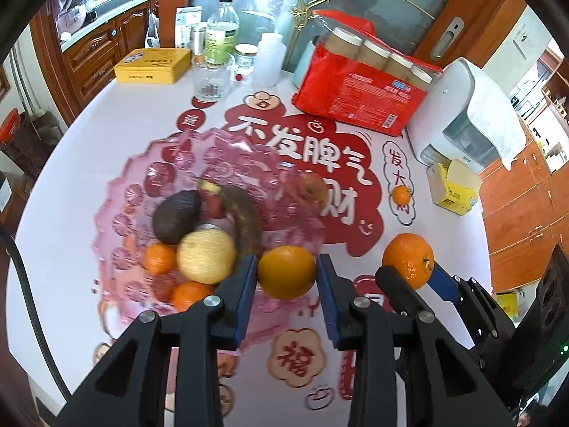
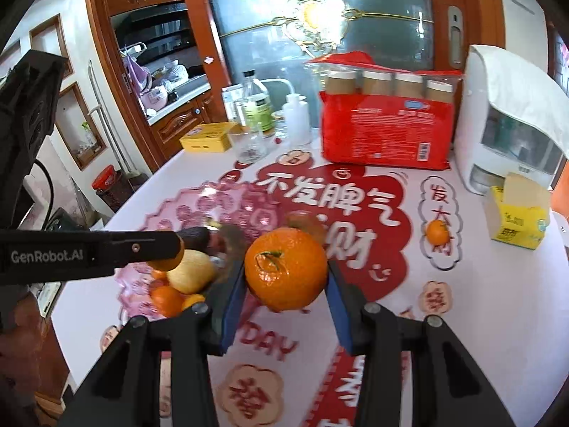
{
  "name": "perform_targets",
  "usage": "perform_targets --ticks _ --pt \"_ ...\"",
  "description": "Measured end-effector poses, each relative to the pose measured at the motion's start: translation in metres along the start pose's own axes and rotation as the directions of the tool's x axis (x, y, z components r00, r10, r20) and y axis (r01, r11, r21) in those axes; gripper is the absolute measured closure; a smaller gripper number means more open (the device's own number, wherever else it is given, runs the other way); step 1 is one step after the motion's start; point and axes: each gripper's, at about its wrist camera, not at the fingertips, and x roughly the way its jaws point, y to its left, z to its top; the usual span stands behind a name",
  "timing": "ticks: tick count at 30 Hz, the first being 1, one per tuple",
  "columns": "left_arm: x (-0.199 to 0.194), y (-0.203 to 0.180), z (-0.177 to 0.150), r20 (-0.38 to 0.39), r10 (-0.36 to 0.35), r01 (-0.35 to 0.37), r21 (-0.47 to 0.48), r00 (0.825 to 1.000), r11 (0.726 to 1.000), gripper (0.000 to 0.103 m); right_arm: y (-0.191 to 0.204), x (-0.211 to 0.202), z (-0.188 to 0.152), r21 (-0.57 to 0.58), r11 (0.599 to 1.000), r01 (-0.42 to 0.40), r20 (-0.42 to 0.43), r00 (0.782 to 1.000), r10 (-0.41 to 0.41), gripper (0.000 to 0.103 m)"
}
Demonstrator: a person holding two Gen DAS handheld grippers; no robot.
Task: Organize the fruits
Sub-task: 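Carry mandarin and orange into the pink bowl and open both tools, then move the left tool to the red apple while the right tool approaches the last orange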
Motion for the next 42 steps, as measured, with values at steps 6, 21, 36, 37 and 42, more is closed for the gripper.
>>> perform_targets --ticks 6,21,36,37,42 --pt "-0.004 0.035 0.003 -0.02 0.013 -0.012 0.037 1.0 0.999 0.071 0.044 0.013 -0.003 0.012 1.0 -0.013 -0.005 1.0 0.014 0.059" --pt "0.025 0.1 -0.001 -0.115 0.039 -0.028 0.091 0.993 0.995 0.071 0.084 0.058 -0.025 0.111 0.994 0.014 -0.095 0.996 -0.003 0.059" --pt "0.032 0.082 0.01 -0.211 0.017 0.016 0.151 0.977 0.988 0.047 0.074 0.061 -0.02 0.185 0.983 -0.013 -0.093 0.995 0.031 0.055" --pt "0.031 0.078 0.012 -0.22 0.011 0.024 0.159 0.975 0.987 0.047 0.07 0.059 -0.019 0.189 0.982 -0.012 -0.092 0.995 0.03 0.054" --pt "0.024 0.053 0.027 -0.253 -0.008 0.066 0.219 0.967 0.974 0.041 0.042 0.051 -0.015 0.188 0.982 0.022 -0.107 0.994 -0.002 0.054"
